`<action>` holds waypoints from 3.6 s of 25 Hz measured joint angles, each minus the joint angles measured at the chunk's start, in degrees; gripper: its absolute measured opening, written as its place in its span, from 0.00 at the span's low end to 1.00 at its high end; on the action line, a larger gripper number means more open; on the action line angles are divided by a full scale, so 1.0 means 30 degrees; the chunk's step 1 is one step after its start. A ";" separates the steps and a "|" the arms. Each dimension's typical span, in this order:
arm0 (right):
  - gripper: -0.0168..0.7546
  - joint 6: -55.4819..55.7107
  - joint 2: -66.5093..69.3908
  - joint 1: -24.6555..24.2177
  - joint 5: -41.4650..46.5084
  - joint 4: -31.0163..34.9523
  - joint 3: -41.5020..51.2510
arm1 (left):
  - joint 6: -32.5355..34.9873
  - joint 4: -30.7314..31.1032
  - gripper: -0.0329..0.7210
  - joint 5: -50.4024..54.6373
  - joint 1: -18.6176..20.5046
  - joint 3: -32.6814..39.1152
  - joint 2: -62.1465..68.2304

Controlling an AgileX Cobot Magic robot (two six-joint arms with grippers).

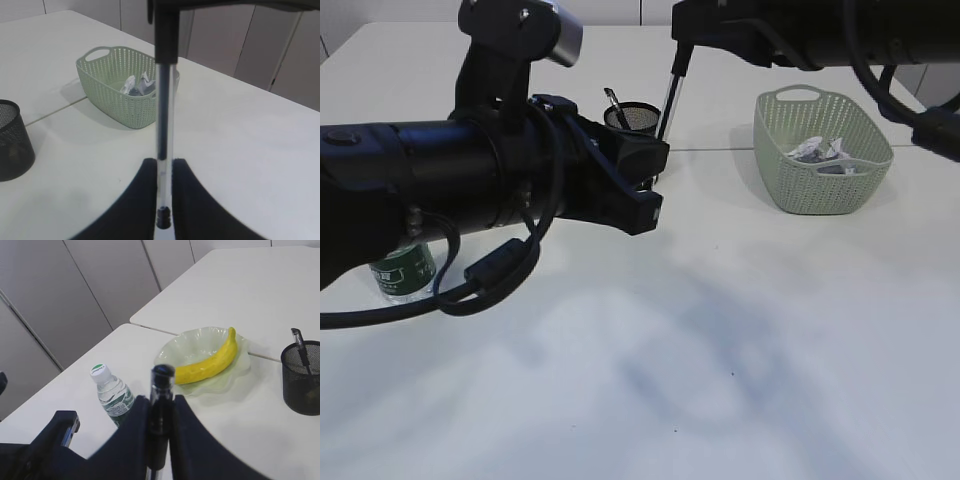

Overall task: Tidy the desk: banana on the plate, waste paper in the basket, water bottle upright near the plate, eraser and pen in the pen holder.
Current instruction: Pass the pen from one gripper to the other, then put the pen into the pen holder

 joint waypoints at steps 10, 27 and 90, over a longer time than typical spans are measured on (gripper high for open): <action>0.10 -0.0594 0.0000 0.0000 -0.0275 -0.0114 0.0000 | 0.0000 0.0126 0.42 0.0255 0.0000 0.0000 0.0000; 0.10 -0.4110 0.0000 0.0000 -0.1460 -0.0109 0.0000 | 0.0000 0.1029 0.58 0.5470 0.0000 0.0000 -0.1227; 0.09 -1.1622 1.4637 0.0214 -0.4694 0.1543 -1.3527 | 0.0000 0.2993 0.58 1.0037 0.1864 0.0000 -0.1699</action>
